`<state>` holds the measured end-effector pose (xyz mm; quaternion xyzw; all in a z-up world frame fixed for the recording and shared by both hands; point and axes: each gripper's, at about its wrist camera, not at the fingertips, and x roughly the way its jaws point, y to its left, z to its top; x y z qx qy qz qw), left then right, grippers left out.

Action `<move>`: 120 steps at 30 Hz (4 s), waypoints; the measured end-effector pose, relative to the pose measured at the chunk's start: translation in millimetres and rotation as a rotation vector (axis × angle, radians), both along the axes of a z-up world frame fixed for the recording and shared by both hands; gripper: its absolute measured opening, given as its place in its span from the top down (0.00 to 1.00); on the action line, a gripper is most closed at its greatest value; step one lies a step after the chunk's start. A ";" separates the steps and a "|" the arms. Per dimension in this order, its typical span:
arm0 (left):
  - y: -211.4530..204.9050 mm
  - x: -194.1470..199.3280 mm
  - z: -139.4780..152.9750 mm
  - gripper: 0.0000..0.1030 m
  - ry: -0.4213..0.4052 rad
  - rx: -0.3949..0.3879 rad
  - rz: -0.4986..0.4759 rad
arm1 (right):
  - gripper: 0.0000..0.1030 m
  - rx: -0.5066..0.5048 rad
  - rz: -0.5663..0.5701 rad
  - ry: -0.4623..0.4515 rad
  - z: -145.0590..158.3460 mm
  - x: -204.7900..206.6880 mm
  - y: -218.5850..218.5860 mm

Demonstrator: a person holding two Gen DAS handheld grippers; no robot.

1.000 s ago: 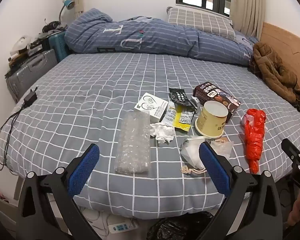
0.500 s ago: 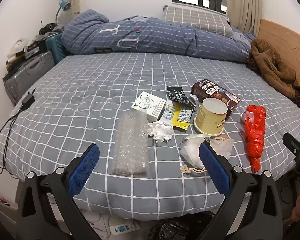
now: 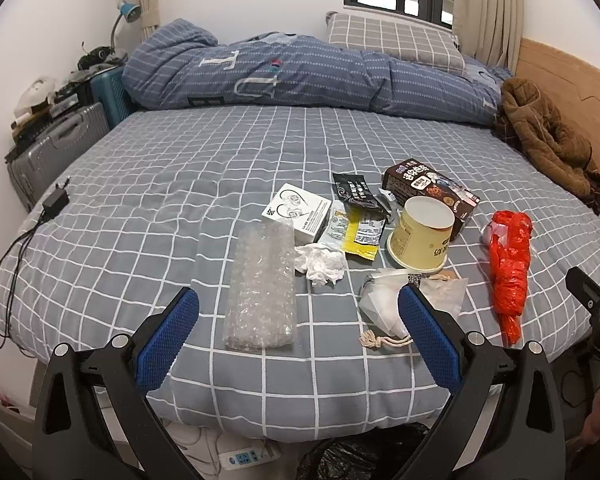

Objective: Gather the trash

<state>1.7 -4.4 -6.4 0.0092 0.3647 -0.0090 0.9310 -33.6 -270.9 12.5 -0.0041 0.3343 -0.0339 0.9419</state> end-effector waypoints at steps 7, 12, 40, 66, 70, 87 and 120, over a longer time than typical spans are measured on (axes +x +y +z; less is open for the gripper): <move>-0.1 1.4 -0.3 0.06 0.008 0.000 0.000 | 0.07 -0.007 0.013 -0.005 1.1 0.1 3.1; 0.2 0.7 0.8 0.06 -0.001 -0.005 0.000 | 0.07 -0.001 0.009 -0.002 -0.4 0.7 4.4; -1.0 0.6 0.9 0.06 0.003 -0.013 -0.002 | 0.07 0.006 -0.001 -0.006 2.0 1.2 1.0; 8.5 13.9 -8.0 0.06 0.028 -0.012 0.004 | 0.07 -0.011 0.006 0.002 -1.4 7.6 1.5; 20.8 27.2 -18.5 0.06 0.049 0.004 0.030 | 0.07 -0.021 0.004 0.031 -12.1 20.7 -1.0; 46.1 87.7 -67.2 0.09 0.174 0.036 0.080 | 0.16 0.021 -0.039 0.214 -69.4 76.8 -22.6; 48.2 83.0 -58.5 0.72 0.198 -0.043 0.055 | 0.65 0.071 0.007 0.219 -63.6 89.4 -8.8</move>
